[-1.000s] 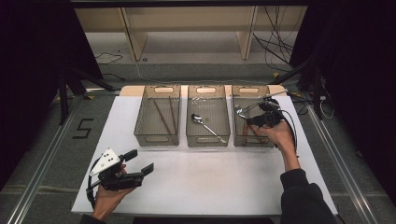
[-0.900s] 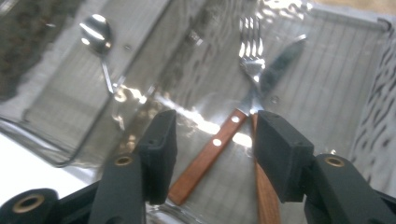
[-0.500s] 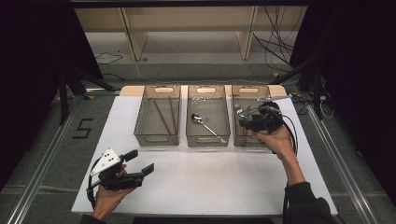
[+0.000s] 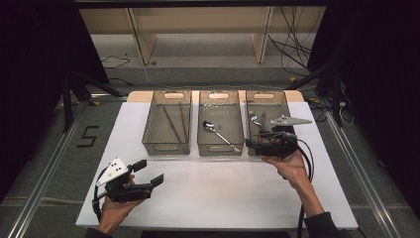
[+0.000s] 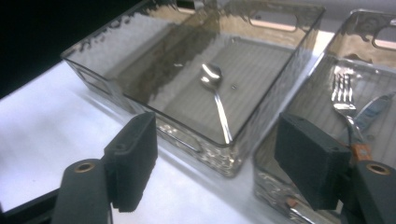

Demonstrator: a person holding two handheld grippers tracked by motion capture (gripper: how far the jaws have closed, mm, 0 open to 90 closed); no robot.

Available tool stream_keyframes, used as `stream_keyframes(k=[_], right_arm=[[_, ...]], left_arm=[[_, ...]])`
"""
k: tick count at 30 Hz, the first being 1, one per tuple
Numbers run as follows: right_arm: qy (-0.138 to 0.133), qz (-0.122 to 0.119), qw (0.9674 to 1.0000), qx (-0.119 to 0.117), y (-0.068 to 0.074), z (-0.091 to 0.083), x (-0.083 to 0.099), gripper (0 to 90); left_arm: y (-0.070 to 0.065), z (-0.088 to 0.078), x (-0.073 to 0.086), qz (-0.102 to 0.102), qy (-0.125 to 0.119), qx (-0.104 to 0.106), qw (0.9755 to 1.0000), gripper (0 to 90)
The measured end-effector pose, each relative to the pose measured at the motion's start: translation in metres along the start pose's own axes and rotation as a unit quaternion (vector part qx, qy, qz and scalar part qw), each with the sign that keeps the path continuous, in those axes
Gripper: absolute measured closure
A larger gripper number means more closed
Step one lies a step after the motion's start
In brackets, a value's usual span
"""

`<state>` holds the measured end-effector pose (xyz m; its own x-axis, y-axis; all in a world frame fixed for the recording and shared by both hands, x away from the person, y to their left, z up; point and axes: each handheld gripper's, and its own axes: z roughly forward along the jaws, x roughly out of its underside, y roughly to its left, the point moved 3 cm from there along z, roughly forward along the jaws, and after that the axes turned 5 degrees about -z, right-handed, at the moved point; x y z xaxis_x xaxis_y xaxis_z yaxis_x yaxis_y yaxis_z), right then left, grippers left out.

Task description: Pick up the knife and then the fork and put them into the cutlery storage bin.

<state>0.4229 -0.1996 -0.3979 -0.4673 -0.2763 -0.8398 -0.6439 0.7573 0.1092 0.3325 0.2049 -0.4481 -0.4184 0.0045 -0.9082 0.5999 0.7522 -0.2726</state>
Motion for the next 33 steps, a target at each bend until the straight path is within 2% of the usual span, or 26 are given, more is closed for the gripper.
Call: stream_keyframes(k=[4, 11, 18, 26, 33], right_arm=[[-0.015, -0.003, 0.9998, -0.014, 0.010, -0.004, 0.009, 28.1], [-0.021, -0.017, 0.9993, -0.026, 0.023, -0.009, 0.026, 27.8], [-0.048, -0.018, 0.9981, -0.033, 0.029, -0.017, 0.040, 27.7], [-0.052, -0.020, 0.9978, -0.035, 0.036, -0.024, 0.056, 26.6], [-0.056, -0.021, 0.9973, -0.042, 0.042, -0.030, 0.068, 24.7]], left_arm=[[0.000, 0.000, 0.000, -0.001, 0.001, -0.001, 1.0000, 14.7], [-0.001, 0.003, 0.000, -0.001, 0.006, 0.001, 1.0000, 14.7], [-0.001, 0.004, 0.001, -0.001, 0.015, 0.005, 0.9999, 14.7], [-0.002, 0.005, 0.001, -0.001, 0.018, 0.007, 0.9998, 14.7], [-0.003, 0.006, 0.003, 0.001, 0.031, 0.015, 0.9994, 14.7]])
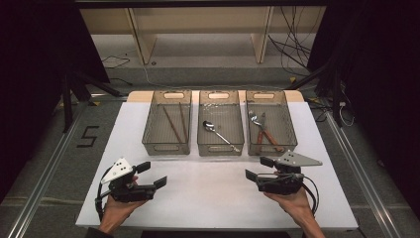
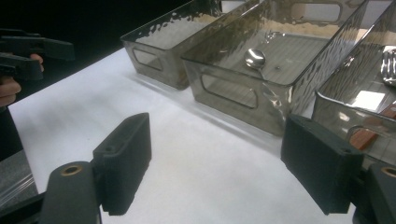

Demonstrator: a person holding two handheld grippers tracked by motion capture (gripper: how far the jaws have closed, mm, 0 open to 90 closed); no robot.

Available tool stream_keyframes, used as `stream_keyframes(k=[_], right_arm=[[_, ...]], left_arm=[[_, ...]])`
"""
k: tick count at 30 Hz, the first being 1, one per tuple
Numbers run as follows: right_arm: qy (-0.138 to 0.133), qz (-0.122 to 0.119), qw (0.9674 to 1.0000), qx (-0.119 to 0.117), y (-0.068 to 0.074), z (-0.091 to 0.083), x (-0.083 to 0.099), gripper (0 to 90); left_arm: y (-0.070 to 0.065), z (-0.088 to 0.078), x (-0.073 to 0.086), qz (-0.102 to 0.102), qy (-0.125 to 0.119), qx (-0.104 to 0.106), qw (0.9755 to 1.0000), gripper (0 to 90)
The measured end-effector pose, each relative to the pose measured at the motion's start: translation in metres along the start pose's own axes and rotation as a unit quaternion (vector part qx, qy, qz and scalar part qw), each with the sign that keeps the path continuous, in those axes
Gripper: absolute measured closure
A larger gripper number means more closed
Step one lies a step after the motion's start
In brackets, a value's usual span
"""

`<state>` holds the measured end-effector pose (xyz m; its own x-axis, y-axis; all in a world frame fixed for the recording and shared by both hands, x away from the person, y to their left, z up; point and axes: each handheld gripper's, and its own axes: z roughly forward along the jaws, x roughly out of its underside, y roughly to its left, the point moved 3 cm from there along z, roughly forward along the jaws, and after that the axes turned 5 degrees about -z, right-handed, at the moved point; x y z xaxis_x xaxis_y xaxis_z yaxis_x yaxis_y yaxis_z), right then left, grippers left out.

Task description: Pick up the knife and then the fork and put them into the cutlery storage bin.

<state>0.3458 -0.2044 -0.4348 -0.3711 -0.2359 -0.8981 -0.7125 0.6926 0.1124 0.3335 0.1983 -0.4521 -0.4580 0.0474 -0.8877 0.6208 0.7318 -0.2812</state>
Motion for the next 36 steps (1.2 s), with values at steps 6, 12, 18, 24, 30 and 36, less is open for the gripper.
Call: stream_keyframes(k=[6, 12, 18, 24, 30, 36], right_arm=[[0.000, 0.000, 1.0000, 0.004, 0.003, -0.004, 0.008, 23.5], [0.004, -0.004, 0.9999, 0.011, 0.006, -0.007, 0.018, 23.5], [0.002, 0.001, 0.9999, 0.015, 0.005, -0.011, 0.024, 22.9], [-0.003, 0.005, 0.9998, 0.017, 0.004, -0.014, 0.025, 22.0], [-0.002, 0.005, 0.9998, 0.019, 0.005, -0.013, 0.025, 21.1], [-0.004, 0.003, 0.9998, 0.019, 0.006, -0.012, 0.025, 19.8]], left_arm=[[0.000, -0.001, 0.001, 0.000, 0.003, 0.002, 1.0000, 14.7], [0.000, -0.001, 0.002, 0.001, 0.005, 0.004, 1.0000, 14.7], [-0.002, 0.001, 0.002, 0.004, 0.007, 0.007, 0.9999, 14.7], [-0.003, 0.001, 0.002, 0.005, 0.007, 0.007, 0.9999, 14.7], [-0.002, 0.000, 0.002, 0.005, 0.006, 0.006, 1.0000, 14.7], [-0.002, 0.000, 0.002, 0.004, 0.006, 0.006, 1.0000, 14.7]])
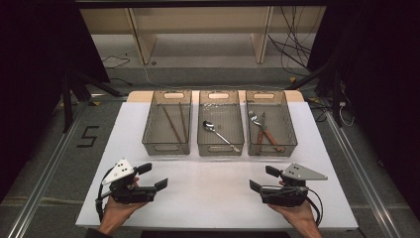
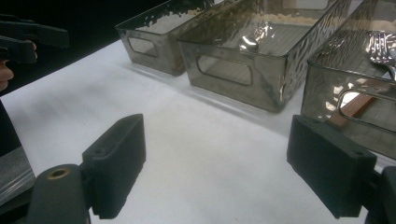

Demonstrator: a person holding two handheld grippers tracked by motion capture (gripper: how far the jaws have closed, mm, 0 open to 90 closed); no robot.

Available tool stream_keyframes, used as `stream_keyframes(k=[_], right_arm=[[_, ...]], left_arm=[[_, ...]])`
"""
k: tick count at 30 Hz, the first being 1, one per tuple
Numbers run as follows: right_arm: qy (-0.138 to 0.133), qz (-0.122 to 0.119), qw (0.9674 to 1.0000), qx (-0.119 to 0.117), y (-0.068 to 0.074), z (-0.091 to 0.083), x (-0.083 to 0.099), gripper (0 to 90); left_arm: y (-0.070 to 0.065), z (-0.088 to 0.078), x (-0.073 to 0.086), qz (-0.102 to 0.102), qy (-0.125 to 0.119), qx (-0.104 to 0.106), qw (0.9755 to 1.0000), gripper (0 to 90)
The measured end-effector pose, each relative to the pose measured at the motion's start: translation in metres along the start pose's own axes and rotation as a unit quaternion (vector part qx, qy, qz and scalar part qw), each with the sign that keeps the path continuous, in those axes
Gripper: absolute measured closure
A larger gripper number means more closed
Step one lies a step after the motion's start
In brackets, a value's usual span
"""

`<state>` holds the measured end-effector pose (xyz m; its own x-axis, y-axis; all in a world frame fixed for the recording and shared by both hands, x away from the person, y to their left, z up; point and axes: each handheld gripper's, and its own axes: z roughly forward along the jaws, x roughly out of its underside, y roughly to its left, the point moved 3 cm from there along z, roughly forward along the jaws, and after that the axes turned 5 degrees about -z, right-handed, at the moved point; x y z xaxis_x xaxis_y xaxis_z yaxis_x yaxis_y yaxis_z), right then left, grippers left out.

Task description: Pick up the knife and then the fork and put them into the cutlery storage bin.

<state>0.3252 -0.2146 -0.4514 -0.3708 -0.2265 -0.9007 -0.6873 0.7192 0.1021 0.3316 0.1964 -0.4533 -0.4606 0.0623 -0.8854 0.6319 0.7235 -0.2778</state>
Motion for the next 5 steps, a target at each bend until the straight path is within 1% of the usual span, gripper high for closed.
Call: stream_keyframes(k=[5], right_arm=[[-0.003, -0.001, 1.0000, -0.001, 0.0003, -0.0003, -0.0006, 17.6]], left_arm=[[-0.0001, 0.0002, 0.0001, 0.000, 0.000, 0.000, 1.0000, 14.7]])
